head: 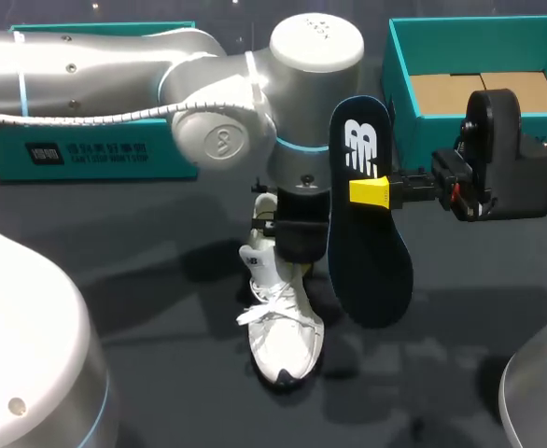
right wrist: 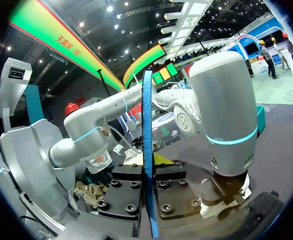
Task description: Take the shoe out of the shoebox, open the shoe tongue, remove and reinsert the insole, then place the shoe into the shoebox
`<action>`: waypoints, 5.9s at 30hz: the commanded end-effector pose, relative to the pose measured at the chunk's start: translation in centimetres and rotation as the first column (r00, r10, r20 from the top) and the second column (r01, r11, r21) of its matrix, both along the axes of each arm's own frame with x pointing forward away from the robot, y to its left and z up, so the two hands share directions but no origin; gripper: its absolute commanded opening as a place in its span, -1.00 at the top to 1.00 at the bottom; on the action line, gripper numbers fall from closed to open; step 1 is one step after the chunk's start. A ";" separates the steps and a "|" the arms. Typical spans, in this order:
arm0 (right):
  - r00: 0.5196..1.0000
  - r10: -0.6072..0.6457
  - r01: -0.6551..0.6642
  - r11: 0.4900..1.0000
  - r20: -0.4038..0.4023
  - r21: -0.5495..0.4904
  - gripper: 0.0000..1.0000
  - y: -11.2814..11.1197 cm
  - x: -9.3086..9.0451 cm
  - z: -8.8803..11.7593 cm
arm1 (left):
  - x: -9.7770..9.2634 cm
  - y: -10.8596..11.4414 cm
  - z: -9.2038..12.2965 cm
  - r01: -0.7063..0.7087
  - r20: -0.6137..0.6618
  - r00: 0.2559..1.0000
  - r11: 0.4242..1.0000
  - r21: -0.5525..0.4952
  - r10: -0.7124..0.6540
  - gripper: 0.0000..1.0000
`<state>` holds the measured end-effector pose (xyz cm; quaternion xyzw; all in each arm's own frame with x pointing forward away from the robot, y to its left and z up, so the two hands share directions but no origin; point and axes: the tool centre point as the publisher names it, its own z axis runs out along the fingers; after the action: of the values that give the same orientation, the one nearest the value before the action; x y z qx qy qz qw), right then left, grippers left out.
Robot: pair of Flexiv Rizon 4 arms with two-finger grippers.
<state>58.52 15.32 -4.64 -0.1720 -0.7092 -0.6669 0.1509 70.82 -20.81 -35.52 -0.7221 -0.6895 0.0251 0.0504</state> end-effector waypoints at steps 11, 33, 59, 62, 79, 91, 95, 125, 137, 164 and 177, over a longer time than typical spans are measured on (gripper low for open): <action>1.000 -0.003 0.003 1.000 0.000 0.000 1.00 0.2 -0.1 -0.1 | 0.1 -0.7 -1.9 0.056 -0.026 0.998 0.998 0.008 -0.056 1.00; 1.000 -0.003 0.003 1.000 0.000 0.000 1.00 0.2 -0.1 -0.1 | 0.9 -2.0 -1.4 0.114 -0.011 0.993 0.993 -0.036 -0.115 -0.80; 1.000 -0.003 0.003 1.000 0.000 0.000 1.00 0.2 -0.1 -0.1 | 4.1 -1.1 13.8 0.049 0.109 0.994 0.859 -0.509 0.008 -1.00; 1.000 -0.003 0.003 1.000 0.000 0.000 1.00 0.2 -0.1 -0.1 | 4.6 -1.1 14.6 0.024 0.071 0.997 0.854 -0.520 0.015 -1.00; 1.000 -0.003 0.003 1.000 0.000 0.000 1.00 0.2 -0.1 -0.1 | 5.1 -1.3 14.0 0.026 0.046 0.999 0.731 -0.682 0.006 -1.00; 1.000 -0.003 0.003 1.000 0.000 0.000 1.00 0.2 -0.1 -0.1 | 5.1 -1.9 17.7 0.059 0.082 0.997 0.591 -0.805 0.013 -1.00; 1.000 -0.003 0.003 1.000 0.000 0.000 1.00 0.2 -0.1 -0.1 | 5.1 -1.9 17.7 0.059 0.082 0.997 0.591 -0.805 0.013 -1.00; 1.000 -0.003 0.003 1.000 0.000 0.000 1.00 0.2 -0.1 -0.1 | 5.9 -0.9 20.8 0.030 0.025 0.999 0.117 -0.993 -0.043 -1.00; 1.000 -0.003 0.003 1.000 0.000 0.000 1.00 0.2 -0.1 -0.1 | 6.6 -0.6 22.1 -0.053 -0.052 0.998 0.024 -0.998 0.039 -1.00; 0.968 0.026 -0.010 0.998 -0.251 0.062 1.00 -2.0 8.7 -1.8 | 6.5 1.4 23.8 -0.033 -0.032 0.998 0.016 -0.999 0.062 -1.00; 0.883 -0.031 0.082 0.993 -0.468 0.089 1.00 -3.5 16.9 -2.0 | 6.5 1.4 23.8 -0.033 -0.032 0.998 0.016 -0.999 0.062 -1.00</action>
<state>72.33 11.33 -5.95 -0.3438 -0.6105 -0.6565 0.2794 77.30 -19.26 -11.64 -0.5273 -0.4993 0.4954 -0.4767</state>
